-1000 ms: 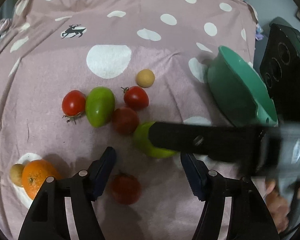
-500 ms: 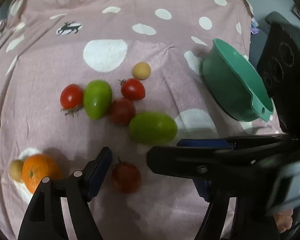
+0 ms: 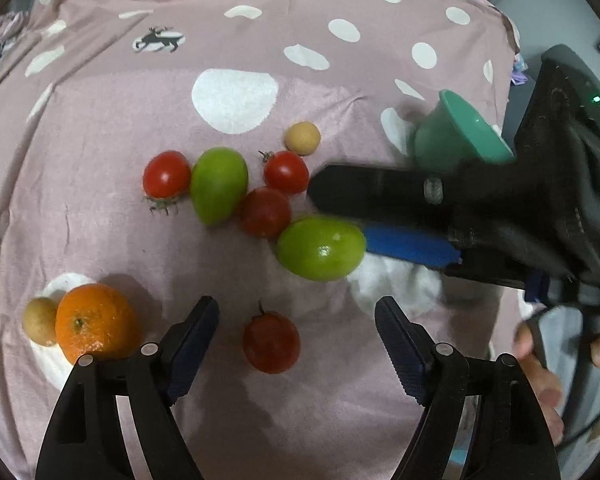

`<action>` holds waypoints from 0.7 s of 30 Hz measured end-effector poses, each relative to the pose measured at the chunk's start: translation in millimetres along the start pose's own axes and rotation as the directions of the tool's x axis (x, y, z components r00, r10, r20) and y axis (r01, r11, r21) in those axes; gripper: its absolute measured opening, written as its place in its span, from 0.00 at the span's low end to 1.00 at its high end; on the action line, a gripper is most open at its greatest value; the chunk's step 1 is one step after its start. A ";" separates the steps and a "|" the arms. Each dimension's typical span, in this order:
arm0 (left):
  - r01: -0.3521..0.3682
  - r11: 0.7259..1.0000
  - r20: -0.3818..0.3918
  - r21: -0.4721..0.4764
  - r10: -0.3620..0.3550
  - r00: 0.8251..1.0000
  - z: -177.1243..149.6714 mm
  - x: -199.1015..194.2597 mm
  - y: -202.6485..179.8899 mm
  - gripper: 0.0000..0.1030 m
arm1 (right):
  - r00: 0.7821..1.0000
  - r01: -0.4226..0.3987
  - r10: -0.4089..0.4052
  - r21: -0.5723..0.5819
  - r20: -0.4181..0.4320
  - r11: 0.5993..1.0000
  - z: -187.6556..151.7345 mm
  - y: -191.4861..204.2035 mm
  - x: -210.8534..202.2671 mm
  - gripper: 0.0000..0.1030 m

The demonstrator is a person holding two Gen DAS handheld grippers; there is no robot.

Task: Organize fruits

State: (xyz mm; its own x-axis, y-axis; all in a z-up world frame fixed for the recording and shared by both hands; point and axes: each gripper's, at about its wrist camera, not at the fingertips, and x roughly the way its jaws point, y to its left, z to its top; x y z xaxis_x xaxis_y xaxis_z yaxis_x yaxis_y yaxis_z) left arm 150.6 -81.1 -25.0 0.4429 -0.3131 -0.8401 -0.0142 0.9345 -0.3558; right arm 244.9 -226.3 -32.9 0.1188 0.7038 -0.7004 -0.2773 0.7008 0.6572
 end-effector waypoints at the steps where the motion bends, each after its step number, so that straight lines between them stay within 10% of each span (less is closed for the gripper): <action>1: -0.010 1.000 0.004 0.008 0.010 1.000 0.5 0.2 0.4 0.78 | 1.000 0.003 -0.003 -0.005 -0.010 1.000 1.1 -0.6 -1.0 0.74; 13: 0.015 1.000 -0.006 0.009 -0.015 1.000 -0.4 0.4 1.5 0.82 | 0.991 -0.075 0.071 -0.032 -0.116 0.997 -11.1 -5.9 -10.5 0.72; 21: 0.013 1.000 -0.002 -0.003 -0.013 1.000 0.3 -1.6 2.4 0.82 | 0.987 0.158 -0.155 -0.075 0.045 0.985 -0.1 3.3 -18.4 0.72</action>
State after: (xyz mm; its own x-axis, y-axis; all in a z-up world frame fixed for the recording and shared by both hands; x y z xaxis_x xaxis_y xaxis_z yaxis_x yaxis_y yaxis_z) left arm 150.2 -78.3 -24.4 0.4410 -0.3253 -0.8365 -0.0114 0.9299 -0.3676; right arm 241.6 -237.0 -17.9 0.2034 0.5914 -0.7803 -0.3255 0.7925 0.5158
